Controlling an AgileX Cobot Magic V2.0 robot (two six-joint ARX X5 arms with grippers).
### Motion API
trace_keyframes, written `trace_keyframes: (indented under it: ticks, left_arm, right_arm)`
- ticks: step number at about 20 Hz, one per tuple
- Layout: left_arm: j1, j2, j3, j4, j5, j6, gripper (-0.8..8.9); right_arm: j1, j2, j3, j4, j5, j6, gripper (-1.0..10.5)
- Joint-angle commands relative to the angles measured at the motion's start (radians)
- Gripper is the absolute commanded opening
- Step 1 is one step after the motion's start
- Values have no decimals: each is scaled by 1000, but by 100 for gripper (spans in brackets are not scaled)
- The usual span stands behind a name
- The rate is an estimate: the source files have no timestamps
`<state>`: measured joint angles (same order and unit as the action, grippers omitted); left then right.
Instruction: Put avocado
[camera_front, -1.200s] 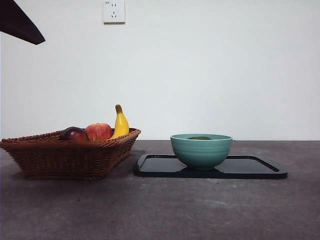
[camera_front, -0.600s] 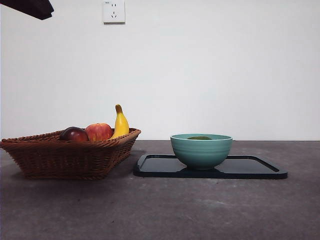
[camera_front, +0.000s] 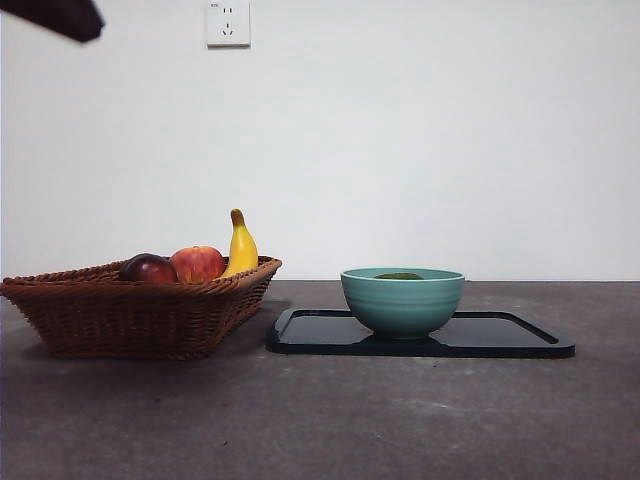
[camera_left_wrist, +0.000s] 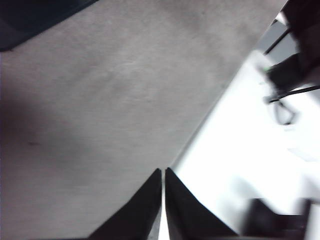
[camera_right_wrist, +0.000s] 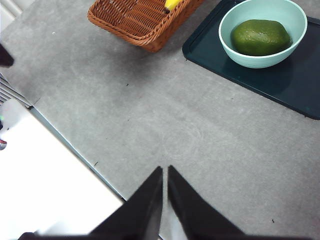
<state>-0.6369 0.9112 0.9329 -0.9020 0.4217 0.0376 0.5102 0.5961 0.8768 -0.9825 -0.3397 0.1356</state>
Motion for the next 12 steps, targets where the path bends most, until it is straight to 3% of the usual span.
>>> trace_keyframes:
  ticks: [1,4,6,12]
  left_arm:
    - [12,-21,14,-1,-141,195,10]
    - [52,-69,14,42,-161,202,9]
    - [141,-124,10,130,-171,256,10]
    - [494,-422,-271,789,-183,209,10]
  right_arm:
    - [6,3,8,10,0,7,8]
    - [6,3,8,10,0,6,8]
    - [6,3,8,10,0,7,8]
    - [6,3,8,10,0,6,8]
